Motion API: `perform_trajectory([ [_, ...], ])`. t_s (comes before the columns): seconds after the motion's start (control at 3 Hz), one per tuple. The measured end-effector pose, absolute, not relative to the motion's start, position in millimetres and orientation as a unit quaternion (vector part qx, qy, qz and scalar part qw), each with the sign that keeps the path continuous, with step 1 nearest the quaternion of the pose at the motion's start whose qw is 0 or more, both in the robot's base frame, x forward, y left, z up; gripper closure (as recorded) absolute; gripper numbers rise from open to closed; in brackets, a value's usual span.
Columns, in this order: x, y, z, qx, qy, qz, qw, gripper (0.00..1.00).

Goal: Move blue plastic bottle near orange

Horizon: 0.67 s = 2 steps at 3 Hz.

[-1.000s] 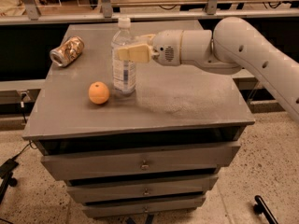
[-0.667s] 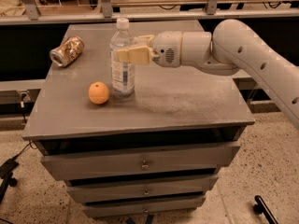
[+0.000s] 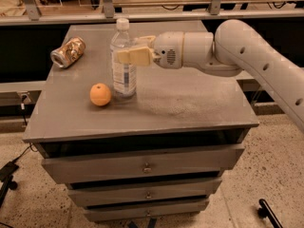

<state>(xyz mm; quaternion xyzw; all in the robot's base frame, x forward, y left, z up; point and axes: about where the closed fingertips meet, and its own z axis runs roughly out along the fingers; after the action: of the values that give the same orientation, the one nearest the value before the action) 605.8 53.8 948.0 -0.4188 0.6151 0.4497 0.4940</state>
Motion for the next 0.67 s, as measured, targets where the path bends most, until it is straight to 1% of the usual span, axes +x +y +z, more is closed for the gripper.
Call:
perform_trajectory([
  [0.33, 604.9, 56.4, 948.3, -0.42, 0.614, 0.451, 0.493, 0.1],
  [0.67, 604.1, 58.8, 948.6, -0.422, 0.613, 0.452, 0.492, 0.0],
])
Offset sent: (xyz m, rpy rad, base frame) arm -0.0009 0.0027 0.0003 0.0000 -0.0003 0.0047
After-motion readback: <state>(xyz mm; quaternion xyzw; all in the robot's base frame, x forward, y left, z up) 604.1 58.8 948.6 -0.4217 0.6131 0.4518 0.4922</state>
